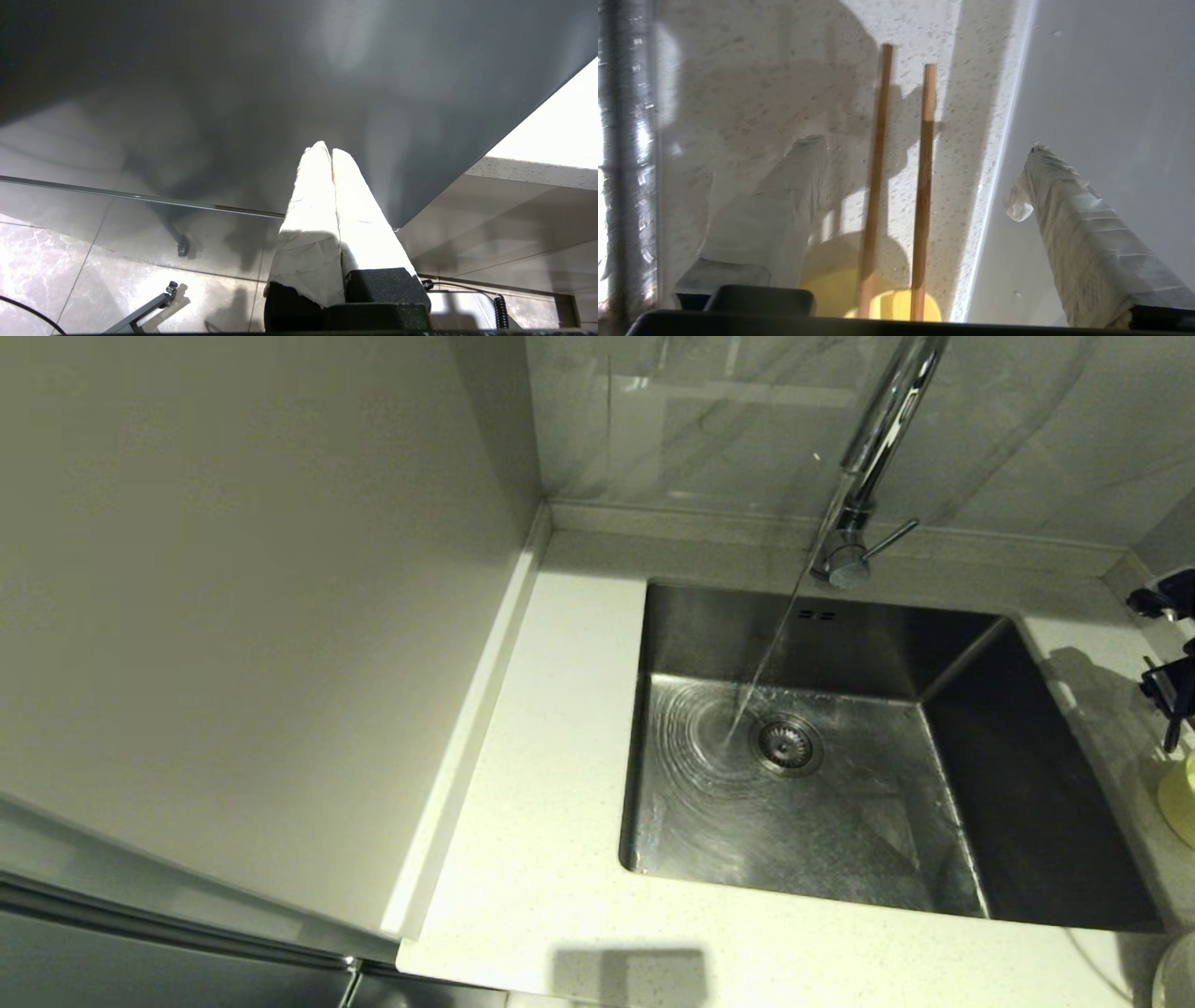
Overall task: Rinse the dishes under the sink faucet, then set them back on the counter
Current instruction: Place the chopsticks on the bowl
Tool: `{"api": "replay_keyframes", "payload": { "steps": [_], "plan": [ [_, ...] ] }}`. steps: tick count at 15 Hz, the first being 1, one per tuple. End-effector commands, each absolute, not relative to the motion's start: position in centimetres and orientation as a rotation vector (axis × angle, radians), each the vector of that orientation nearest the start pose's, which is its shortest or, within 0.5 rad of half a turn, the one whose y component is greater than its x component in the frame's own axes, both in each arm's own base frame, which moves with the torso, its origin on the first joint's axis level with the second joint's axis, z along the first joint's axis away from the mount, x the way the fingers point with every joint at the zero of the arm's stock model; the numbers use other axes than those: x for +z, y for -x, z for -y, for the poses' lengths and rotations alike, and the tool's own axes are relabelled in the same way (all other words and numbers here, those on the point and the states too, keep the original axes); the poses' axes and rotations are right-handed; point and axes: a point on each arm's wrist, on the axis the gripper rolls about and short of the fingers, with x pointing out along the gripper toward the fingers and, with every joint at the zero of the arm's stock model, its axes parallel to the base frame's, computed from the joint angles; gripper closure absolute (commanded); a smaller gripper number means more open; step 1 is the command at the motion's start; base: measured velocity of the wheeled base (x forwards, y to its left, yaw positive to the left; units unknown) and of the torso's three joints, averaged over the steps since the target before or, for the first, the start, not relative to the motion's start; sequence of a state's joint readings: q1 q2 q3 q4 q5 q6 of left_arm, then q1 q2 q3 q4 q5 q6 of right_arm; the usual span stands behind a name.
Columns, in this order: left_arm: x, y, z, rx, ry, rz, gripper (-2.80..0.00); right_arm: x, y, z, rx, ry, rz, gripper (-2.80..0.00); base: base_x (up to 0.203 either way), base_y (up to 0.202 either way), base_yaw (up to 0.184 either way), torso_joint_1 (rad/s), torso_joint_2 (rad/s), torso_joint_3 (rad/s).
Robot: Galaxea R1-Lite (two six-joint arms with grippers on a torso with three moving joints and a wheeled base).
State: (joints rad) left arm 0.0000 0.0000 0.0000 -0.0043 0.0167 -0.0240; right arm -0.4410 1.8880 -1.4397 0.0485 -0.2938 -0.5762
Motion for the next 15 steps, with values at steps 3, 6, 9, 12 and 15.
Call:
{"api": "replay_keyframes", "payload": {
  "steps": [3, 6, 9, 12, 15],
  "plan": [
    [7.6, 2.3, 0.0, 0.017, 0.025, 0.006, 0.0, 24.2, -32.7, 15.2, -0.538, 0.515, -0.662, -2.8, 0.0, 0.0, 0.0, 0.0, 0.0, 0.0],
    [7.6, 2.3, 0.0, 0.017, 0.025, 0.006, 0.0, 24.7, -32.2, 13.6, -0.465, 0.502, -0.621, -2.8, 0.0, 0.0, 0.0, 0.0, 0.0, 0.0],
    [7.6, 2.3, 0.0, 0.017, 0.025, 0.006, 0.0, 26.2, -31.3, 11.8, -0.364, 0.465, -0.536, -2.8, 0.0, 0.0, 0.0, 0.0, 0.0, 0.0],
    [7.6, 2.3, 0.0, 0.017, 0.025, 0.006, 0.0, 28.6, -30.4, 9.1, -0.306, 0.46, -0.433, 0.0, 0.0, 0.0, 0.0, 0.0, 0.0, 0.0],
    [7.6, 2.3, 0.0, 0.017, 0.025, 0.006, 0.0, 30.3, -29.5, 5.9, -0.196, 0.473, -0.346, 0.0, 0.0, 0.0, 0.0, 0.0, 0.0, 0.0]
  ]
}}
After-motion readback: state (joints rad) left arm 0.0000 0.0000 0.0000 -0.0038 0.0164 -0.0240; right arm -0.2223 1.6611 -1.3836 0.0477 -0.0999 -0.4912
